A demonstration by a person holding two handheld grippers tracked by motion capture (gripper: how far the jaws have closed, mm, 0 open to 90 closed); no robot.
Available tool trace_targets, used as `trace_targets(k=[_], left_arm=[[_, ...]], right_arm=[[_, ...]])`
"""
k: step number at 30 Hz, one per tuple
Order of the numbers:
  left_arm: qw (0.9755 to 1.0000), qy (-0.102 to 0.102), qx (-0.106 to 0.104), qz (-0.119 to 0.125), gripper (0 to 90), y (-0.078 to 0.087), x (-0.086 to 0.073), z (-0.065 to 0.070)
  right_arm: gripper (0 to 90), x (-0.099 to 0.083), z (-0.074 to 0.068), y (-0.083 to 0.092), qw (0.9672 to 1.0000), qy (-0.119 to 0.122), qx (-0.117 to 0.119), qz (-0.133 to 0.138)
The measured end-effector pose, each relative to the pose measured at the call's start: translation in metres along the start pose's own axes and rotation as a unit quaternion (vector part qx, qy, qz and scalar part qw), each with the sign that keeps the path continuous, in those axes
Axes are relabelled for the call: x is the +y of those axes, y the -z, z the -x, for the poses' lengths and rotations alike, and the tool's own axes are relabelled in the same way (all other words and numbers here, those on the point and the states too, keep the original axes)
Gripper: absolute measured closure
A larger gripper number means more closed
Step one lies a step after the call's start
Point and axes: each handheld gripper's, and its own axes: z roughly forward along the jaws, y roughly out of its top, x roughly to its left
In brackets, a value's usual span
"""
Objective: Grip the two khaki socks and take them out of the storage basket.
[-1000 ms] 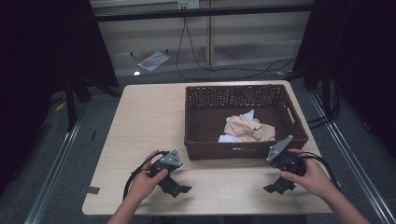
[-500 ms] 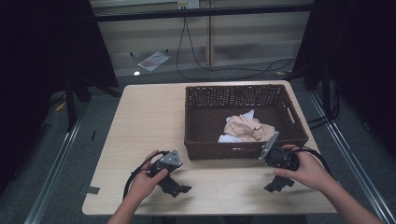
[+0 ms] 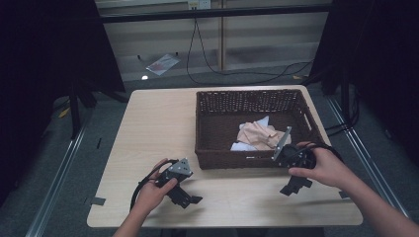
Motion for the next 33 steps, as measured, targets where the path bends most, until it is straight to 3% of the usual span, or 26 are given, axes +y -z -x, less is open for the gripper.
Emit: trace_targets(k=[12, 16, 19, 22, 25, 28, 33], left_arm=[[1.0, 0.001, -0.001, 0.001, 2.3, 0.0, 0.0, 0.0], [1.0, 0.0, -0.001, 0.001, 2.3, 0.0, 0.0, 0.0], [1.0, -0.001, -0.001, 0.0, 2.3, 0.001, 0.0, 0.0], [0.9999, -0.01, 0.002, -0.011, 2.3, 0.003, 0.0, -0.001], [1.0, 0.0, 0.001, 0.005, 2.3, 0.001, -0.001, 0.0], [1.0, -0.001, 0.001, 0.005, 2.3, 0.001, -0.001, 0.0], [1.0, 0.002, 0.002, 0.002, 2.3, 0.002, -0.001, 0.0]], right_arm=[[6.8, 0.015, 0.012, 0.036, 0.9999, -0.001, -0.001, 0.011], [6.2, 0.024, 0.021, 0.05, 0.9991, -0.015, 0.004, 0.038], [5.5, 0.034, 0.035, 0.059, 0.9977, -0.035, -0.014, 0.057], [5.3, 0.039, 0.046, 0.059, 0.9964, -0.046, -0.015, 0.07], [4.7, 0.044, 0.058, 0.056, 0.9946, -0.062, -0.022, 0.08], [4.7, 0.048, 0.064, 0.053, 0.9936, -0.072, -0.026, 0.082], [4.5, 0.058, 0.081, 0.042, 0.9891, -0.096, -0.046, 0.102]])
